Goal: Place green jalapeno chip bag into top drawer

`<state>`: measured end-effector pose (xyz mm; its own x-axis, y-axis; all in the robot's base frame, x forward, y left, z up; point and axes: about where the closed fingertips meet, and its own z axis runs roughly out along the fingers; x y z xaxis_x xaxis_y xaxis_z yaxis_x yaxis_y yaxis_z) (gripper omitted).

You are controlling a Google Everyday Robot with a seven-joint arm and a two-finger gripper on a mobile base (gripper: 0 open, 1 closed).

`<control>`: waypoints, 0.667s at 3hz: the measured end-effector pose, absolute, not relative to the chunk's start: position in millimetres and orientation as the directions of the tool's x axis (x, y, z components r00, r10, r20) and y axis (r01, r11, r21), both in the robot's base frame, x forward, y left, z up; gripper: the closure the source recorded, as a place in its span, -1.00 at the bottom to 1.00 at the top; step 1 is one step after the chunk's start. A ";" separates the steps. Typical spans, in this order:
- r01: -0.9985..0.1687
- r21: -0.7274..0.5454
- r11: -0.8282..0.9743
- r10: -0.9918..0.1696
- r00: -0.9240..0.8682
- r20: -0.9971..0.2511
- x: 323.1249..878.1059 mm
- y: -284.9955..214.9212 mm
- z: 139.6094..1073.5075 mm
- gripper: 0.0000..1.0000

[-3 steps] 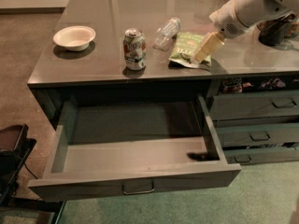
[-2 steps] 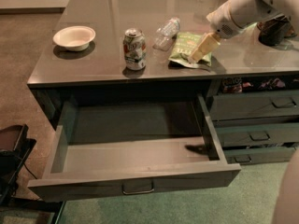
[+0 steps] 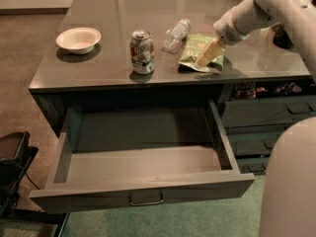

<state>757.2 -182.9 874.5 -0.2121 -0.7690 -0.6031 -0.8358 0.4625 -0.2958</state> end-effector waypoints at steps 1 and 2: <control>-0.832 -0.273 0.483 -0.754 -0.237 -0.613 773.0 -181.2 860.7 -1.00; -0.837 -0.224 0.499 -0.744 -0.281 -0.606 782.2 -177.6 845.0 -1.00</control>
Offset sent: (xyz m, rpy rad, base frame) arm 0.0401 0.0011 -0.0376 0.0355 0.1361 -0.0627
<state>782.2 -177.6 845.0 -0.2814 -0.7438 -0.6063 -0.8372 0.4990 -0.2236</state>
